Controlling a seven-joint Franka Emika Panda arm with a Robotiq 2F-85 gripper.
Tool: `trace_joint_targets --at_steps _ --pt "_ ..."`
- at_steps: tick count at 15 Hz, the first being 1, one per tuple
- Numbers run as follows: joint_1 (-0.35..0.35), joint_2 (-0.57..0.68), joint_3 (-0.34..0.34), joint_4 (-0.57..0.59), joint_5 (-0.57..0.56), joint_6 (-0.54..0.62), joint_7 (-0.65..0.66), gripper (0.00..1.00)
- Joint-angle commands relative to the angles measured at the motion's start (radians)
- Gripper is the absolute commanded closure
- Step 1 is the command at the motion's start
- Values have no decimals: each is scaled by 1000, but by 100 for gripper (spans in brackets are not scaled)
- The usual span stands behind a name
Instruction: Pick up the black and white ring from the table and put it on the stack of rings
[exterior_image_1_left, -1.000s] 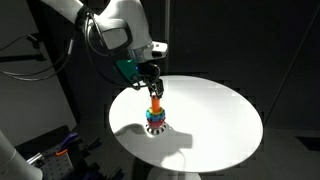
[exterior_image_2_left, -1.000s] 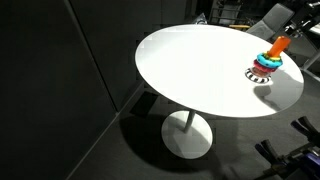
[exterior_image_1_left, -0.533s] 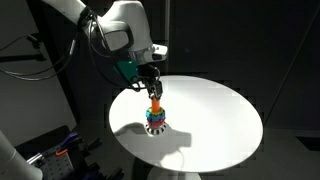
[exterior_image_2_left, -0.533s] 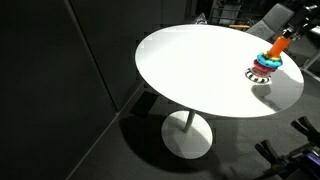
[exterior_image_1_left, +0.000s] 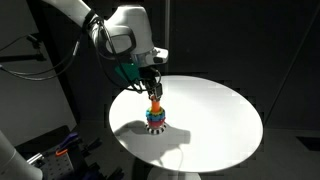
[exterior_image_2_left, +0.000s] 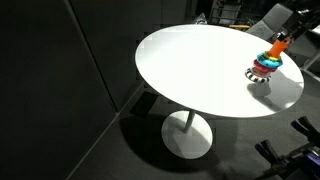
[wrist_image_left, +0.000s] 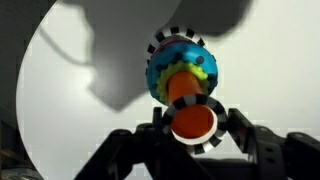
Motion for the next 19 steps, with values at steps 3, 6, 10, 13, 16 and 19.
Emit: trace_joint_targets --at_steps 3,6,10,13,16,19 --pt "-6 45 3 49 16 -34 -20 59" --pt "-7 57 4 60 23 -54 -28 59" --pt "-8 59 5 66 28 -71 -39 2" --pt "-7 50 6 62 30 -79 -52 0" --pt "-5 38 8 54 66 -103 -112 0" --pt "-6 50 11 39 56 -76 -97 0"
